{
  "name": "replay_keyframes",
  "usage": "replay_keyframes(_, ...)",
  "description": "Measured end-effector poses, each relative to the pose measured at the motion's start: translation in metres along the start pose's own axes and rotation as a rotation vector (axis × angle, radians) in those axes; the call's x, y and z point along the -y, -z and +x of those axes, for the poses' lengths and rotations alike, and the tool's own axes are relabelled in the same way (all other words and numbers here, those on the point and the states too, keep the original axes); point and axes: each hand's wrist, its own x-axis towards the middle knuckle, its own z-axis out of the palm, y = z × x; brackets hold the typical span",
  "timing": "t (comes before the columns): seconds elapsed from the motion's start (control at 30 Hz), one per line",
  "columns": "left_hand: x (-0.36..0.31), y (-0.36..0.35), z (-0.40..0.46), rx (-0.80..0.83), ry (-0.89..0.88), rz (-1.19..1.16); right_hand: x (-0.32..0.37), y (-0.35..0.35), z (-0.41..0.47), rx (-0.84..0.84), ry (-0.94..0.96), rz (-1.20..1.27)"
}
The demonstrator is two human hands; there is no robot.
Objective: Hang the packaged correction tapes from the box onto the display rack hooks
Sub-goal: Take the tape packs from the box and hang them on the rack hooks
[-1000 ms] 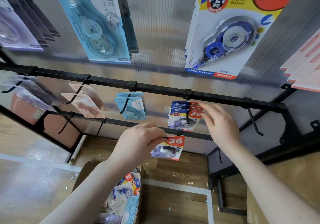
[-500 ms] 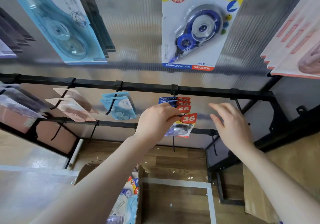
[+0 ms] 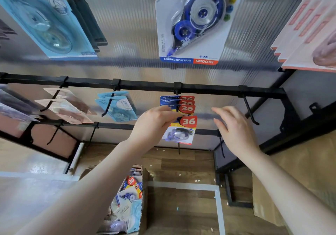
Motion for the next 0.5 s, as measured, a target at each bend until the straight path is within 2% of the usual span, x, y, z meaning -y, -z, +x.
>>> replay_keyframes(0.4,0.008,-0.009,0.017,-0.033,-0.069,0.157,-0.003,-0.011,-0.003,0.018,0.016,-0.021)
replay_keyframes(0.5,0.009,-0.011,0.014,-0.111,-0.070,0.189,-0.003,-0.013,-0.003,0.015,0.025,-0.015)
